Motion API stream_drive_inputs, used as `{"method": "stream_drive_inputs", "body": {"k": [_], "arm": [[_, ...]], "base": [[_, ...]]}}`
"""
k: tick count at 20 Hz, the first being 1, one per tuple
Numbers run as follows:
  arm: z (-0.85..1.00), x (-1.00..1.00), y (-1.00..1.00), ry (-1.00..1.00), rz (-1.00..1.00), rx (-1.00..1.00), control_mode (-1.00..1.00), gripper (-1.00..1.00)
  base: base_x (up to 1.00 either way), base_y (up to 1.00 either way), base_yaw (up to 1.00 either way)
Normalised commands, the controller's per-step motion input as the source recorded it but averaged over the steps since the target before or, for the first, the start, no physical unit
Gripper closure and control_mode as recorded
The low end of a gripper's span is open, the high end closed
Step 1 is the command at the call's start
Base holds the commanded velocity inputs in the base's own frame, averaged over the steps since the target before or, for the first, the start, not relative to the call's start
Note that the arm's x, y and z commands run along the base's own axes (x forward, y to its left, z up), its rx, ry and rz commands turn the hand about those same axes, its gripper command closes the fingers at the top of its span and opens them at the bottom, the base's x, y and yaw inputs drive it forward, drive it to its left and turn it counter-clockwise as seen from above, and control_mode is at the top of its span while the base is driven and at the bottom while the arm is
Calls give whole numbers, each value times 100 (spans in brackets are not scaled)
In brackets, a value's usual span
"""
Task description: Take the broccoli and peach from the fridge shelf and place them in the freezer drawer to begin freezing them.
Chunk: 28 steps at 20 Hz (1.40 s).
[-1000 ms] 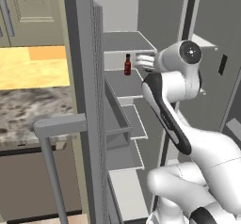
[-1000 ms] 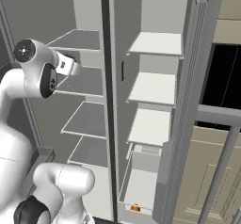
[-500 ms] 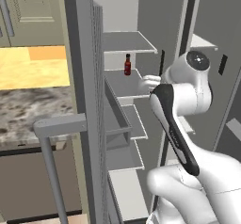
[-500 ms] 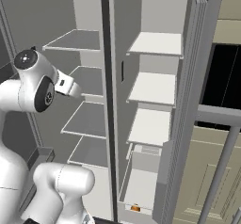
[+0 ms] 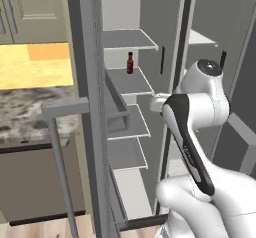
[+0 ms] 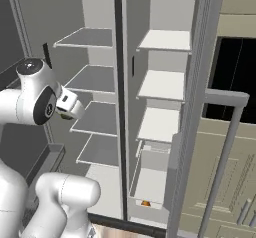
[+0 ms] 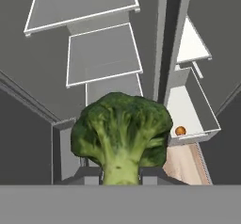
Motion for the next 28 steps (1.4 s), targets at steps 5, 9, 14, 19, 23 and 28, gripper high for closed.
{"method": "stream_drive_inputs", "body": {"k": [5,9,14,19,23,28], "arm": [[0,0,0,0,0,0,100,100],[0,0,0,0,0,0,100,100],[0,0,0,0,0,0,100,100],[-30,0,-21,13,-9,0,-100,100],[-82,33,-41,37,-21,0,-100,100],[-92,51,-29,34,-19,0,-100,100]], "base": [[-62,0,-20],[-15,-5,-31],[-18,-11,-35],[-7,-16,-17],[0,0,0],[0,0,0]]}}
